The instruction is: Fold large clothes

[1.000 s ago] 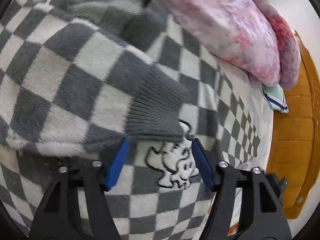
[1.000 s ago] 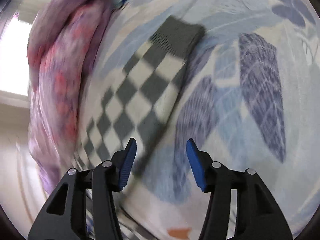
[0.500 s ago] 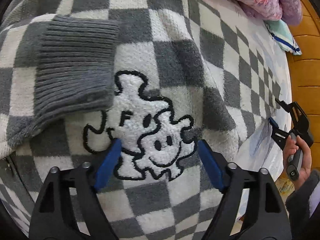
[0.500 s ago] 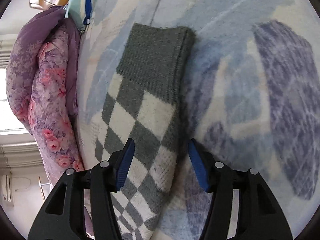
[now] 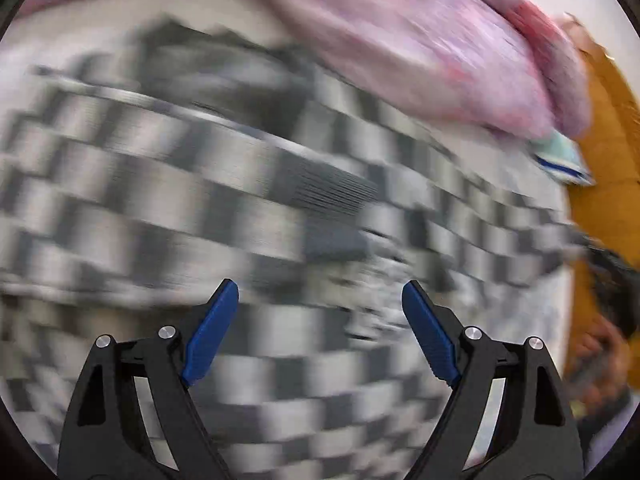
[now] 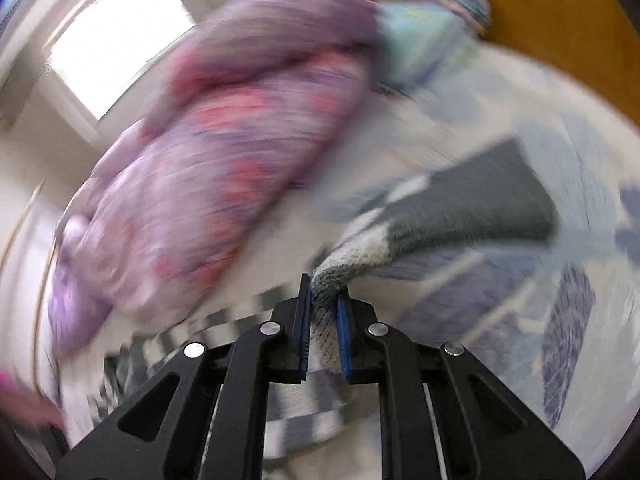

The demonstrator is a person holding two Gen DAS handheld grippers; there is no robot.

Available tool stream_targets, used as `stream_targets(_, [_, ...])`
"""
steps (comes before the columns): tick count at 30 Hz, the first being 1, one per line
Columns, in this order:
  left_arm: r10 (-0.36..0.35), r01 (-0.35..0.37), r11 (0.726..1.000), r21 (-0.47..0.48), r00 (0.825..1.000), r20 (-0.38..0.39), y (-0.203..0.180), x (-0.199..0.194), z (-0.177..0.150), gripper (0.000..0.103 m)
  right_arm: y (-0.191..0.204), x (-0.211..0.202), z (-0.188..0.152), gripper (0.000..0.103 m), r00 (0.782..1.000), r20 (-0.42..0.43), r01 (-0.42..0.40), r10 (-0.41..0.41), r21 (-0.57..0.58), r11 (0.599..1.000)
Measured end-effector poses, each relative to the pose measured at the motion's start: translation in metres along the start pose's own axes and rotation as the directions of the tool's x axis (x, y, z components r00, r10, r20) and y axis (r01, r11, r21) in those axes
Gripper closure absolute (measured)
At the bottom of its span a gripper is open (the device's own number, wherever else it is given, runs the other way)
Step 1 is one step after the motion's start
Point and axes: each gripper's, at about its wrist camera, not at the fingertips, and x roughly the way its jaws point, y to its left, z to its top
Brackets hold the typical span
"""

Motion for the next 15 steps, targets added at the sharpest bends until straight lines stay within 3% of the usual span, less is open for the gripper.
stream_targets(3, [0.15,-0.15,0.988,-0.026,0.988,0.032,0.052,-0.017,0.011,0.019,0.071,-0.014,-0.015,0.092,0.998,0.005,-0.059,0.06,-0.104,0.993])
stream_targets(5, [0.194,-0.192,0.98,-0.058,0.98,0.041,0.09,-0.027,0.016,0.019,0.131,-0.023,-0.037,0.092,0.992,0.002,-0.125,0.127,-0.177,0.976])
stream_targets(8, [0.212,-0.208,0.974,-0.089,0.977,0.037,0.142,-0.042,0.014,0.019,0.205,-0.025,-0.07,0.092,0.983,-0.034,-0.18,0.178,-0.275,0.944])
stream_targets(12, [0.176,-0.169,0.978,-0.119,0.983,0.048,0.187,-0.055,0.012,0.019,0.312,-0.011,-0.147,0.092,0.963,-0.133,-0.27,0.236,-0.417,0.868])
stream_targets(15, [0.157,-0.147,0.98,-0.132,0.985,0.067,0.218,-0.068,0.01,0.019,0.357,0.012,-0.203,0.092,0.944,-0.226,-0.32,0.24,-0.45,0.834])
